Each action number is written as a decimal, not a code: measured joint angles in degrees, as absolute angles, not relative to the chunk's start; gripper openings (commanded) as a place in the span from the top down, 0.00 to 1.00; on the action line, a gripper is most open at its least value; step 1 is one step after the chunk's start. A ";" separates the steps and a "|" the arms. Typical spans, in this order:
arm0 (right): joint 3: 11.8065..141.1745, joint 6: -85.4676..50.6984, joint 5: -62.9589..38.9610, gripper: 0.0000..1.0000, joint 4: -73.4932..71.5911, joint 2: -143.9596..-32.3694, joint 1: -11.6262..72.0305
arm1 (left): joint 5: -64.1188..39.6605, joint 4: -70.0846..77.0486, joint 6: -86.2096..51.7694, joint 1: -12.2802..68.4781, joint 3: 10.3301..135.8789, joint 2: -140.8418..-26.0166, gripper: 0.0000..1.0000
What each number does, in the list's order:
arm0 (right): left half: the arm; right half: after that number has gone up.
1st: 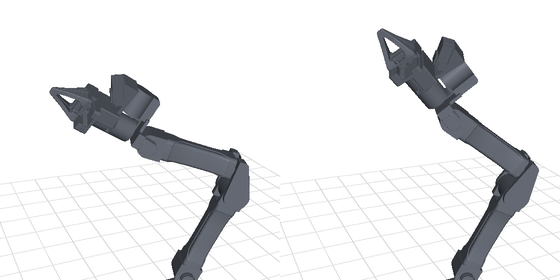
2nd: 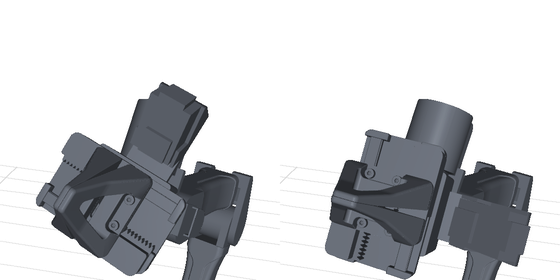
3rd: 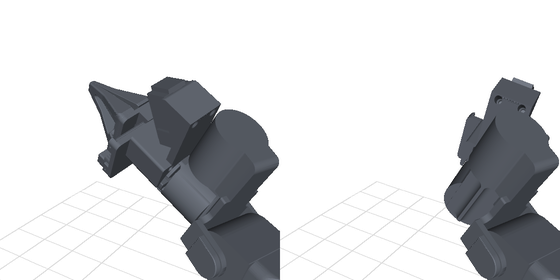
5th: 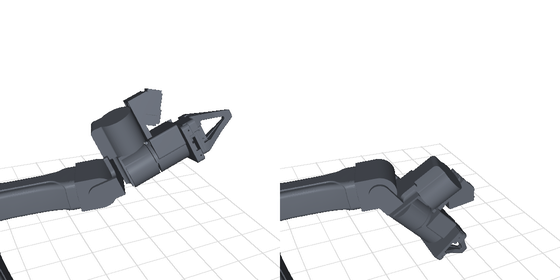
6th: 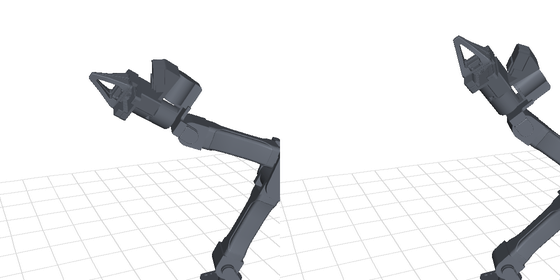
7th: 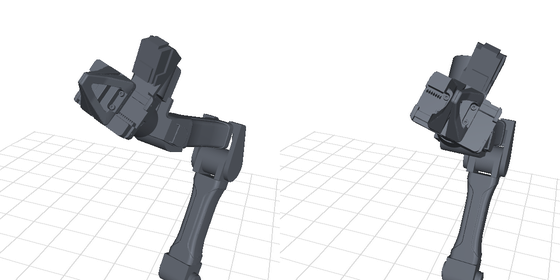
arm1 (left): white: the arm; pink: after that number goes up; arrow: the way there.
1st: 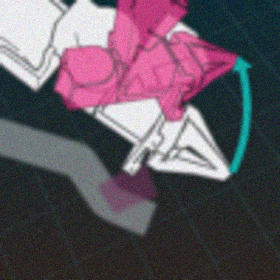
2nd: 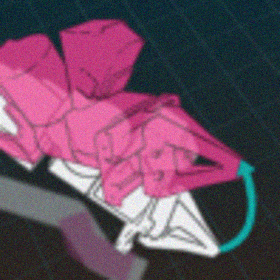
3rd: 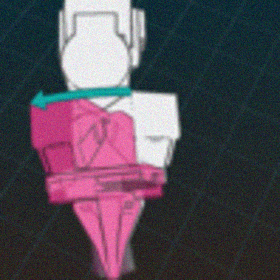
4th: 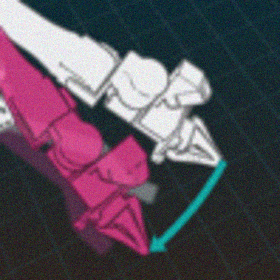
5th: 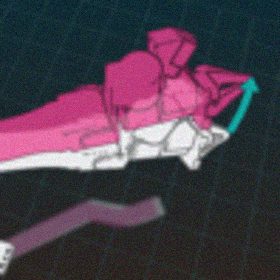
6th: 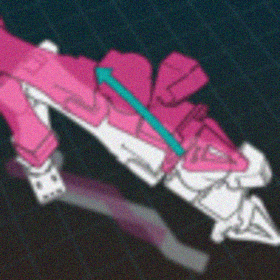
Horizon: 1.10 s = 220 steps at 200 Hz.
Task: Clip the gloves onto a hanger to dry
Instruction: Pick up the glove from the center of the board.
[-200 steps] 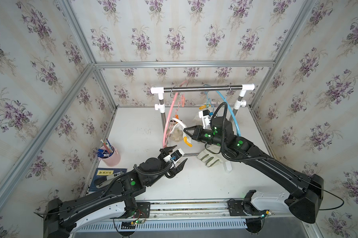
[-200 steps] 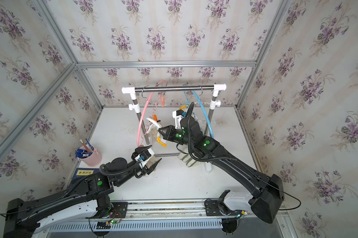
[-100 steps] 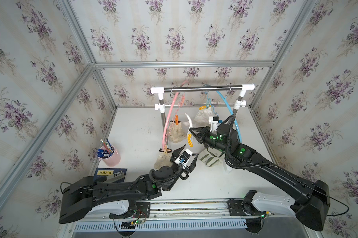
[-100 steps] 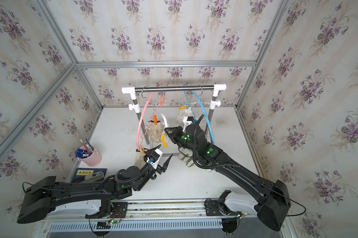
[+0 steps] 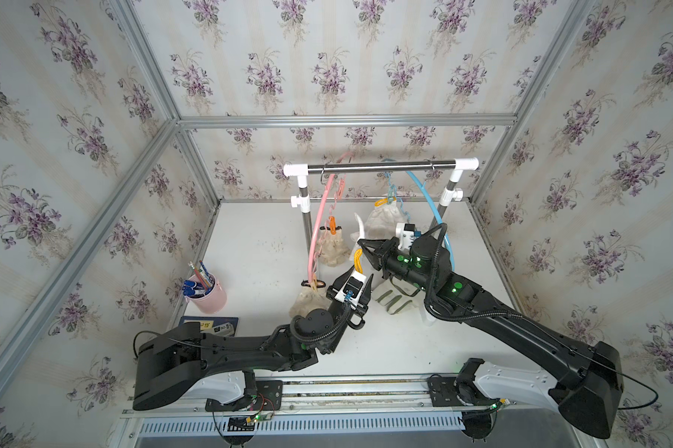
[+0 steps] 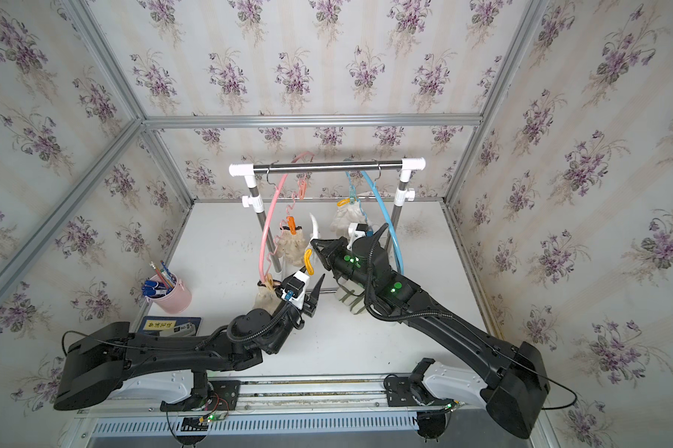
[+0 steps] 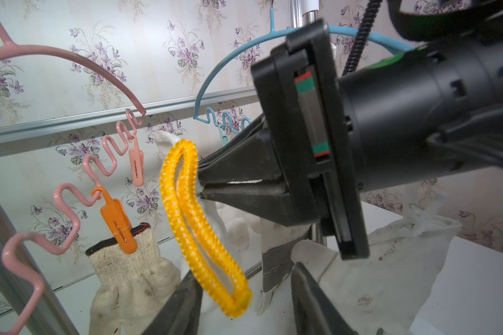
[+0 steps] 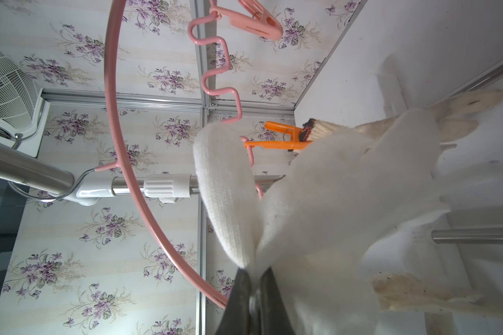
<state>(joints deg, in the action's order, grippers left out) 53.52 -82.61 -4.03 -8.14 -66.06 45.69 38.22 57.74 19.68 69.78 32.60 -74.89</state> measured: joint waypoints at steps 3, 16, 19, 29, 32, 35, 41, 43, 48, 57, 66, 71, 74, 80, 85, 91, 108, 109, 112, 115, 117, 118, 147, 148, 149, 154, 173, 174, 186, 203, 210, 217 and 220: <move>53.41 -82.74 -4.10 1.00 -8.29 -66.04 45.69 | 38.46 57.91 19.70 69.78 32.62 -75.07 0.61; 53.04 -83.29 -4.36 1.00 -8.34 -65.91 45.69 | 39.05 58.83 20.12 69.78 32.64 -75.68 0.63; 52.95 -83.53 -4.40 1.00 -8.32 -65.82 45.69 | 39.07 59.02 20.14 69.78 32.64 -75.79 0.64; 52.62 -83.88 -4.40 1.00 -8.34 -65.54 45.69 | 39.48 59.42 20.53 69.76 32.73 -75.99 0.66; 52.56 -83.96 -4.40 1.00 -8.34 -65.45 45.69 | 39.62 59.55 20.51 69.76 32.77 -76.01 0.67; 52.49 -84.03 -4.43 1.00 -8.34 -65.36 45.69 | 39.75 59.72 20.51 69.76 32.80 -76.03 0.67; 52.36 -84.12 -4.47 1.00 -8.34 -65.21 45.69 | 40.10 59.90 20.53 69.76 32.95 -76.07 0.68; 52.31 -84.16 -4.47 1.00 -8.34 -65.17 45.69 | 40.21 59.92 20.56 69.76 32.97 -76.09 0.68; 52.18 -84.29 -4.56 1.00 -8.40 -65.04 45.69 | 40.51 60.14 20.69 69.76 33.10 -76.14 0.68; 51.90 -84.47 -4.60 1.00 -8.51 -64.82 45.69 | 40.66 60.27 20.80 69.76 33.26 -76.20 0.68; 51.70 -84.64 -4.60 1.00 -8.64 -64.69 45.69 | 41.08 60.38 21.15 69.76 33.39 -76.34 0.68; 51.59 -84.73 -4.60 1.00 -8.67 -64.62 45.69 | 41.15 60.45 21.21 69.76 33.45 -76.40 0.69; 51.53 -84.86 -4.60 1.00 -8.67 -64.58 45.69 | 41.23 60.45 21.39 69.76 33.50 -76.44 0.69; 51.42 -85.03 -4.60 1.00 -8.67 -64.51 45.69 | 41.45 60.45 21.56 69.76 33.61 -76.49 0.69; 51.37 -85.12 -4.60 1.00 -8.67 -64.45 45.69 | 41.58 60.45 21.65 69.76 33.69 -76.51 0.71; 51.22 -85.30 -4.62 1.00 -8.78 -64.38 45.69 | 41.80 60.55 22.02 69.76 33.80 -76.49 0.76; 50.72 -85.65 -4.60 1.00 -8.84 -64.12 45.69 | 42.04 60.62 22.87 69.69 34.15 -76.47 0.90; 50.72 -85.67 -4.60 1.00 -8.84 -64.10 45.69 | 42.04 60.62 22.92 69.69 34.15 -76.47 0.91; 50.65 -85.71 -4.60 1.00 -8.84 -64.07 45.69 | 42.04 60.62 23.07 69.67 34.20 -76.42 0.93; 50.63 -85.73 -4.60 1.00 -8.84 -64.03 45.69 | 42.04 60.58 23.05 69.67 34.22 -76.38 0.95; 50.59 -85.76 -4.60 1.00 -8.84 -64.03 45.69 | 42.02 60.58 23.05 69.67 34.24 -76.36 0.96; 50.57 -85.76 -4.60 1.00 -8.86 -64.01 45.69 | 42.02 60.58 23.07 69.67 34.24 -76.31 0.96; 50.46 -85.97 -4.60 0.99 -8.97 -63.53 45.69 | 41.98 59.22 23.53 69.67 34.35 -74.85 1.00; 50.46 -85.97 -4.58 0.98 -8.95 -63.51 45.69 | 41.98 59.11 23.53 69.67 34.35 -74.78 1.00; 50.46 -85.97 -4.58 0.98 -8.95 -63.48 45.69 | 41.95 59.00 23.53 69.67 34.35 -74.72 1.00; 50.46 -85.93 -4.58 0.94 -8.93 -63.37 45.69 | 41.91 58.35 23.55 69.67 34.35 -74.15 1.00; 50.59 -85.56 -4.40 0.71 -8.64 -62.76 45.74 | 40.80 54.50 23.55 69.63 34.44 -71.29 1.00; 50.63 -85.47 -4.36 0.69 -8.64 -62.70 45.74 | 40.66 54.08 23.53 69.63 34.46 -70.94 1.00; 51.07 -84.33 -3.88 0.57 -8.58 -62.26 45.78 | 39.77 51.00 23.49 69.60 34.57 -68.27 1.00; 51.99 -81.56 -2.81 0.45 -7.88 -61.54 45.74 | 37.82 44.36 23.46 69.63 34.76 -62.96 0.99; 52.56 -80.18 -2.28 0.43 -7.27 -61.30 45.74 | 37.21 41.43 23.46 69.63 35.05 -60.69 0.99; 53.19 -78.15 -2.09 0.40 -6.48 -61.06 45.74 | 36.16 37.54 23.49 69.63 35.70 -57.98 0.99; 53.47 -77.36 -1.98 0.40 -6.15 -60.95 45.74 | 35.70 35.77 23.55 69.63 36.07 -56.75 0.99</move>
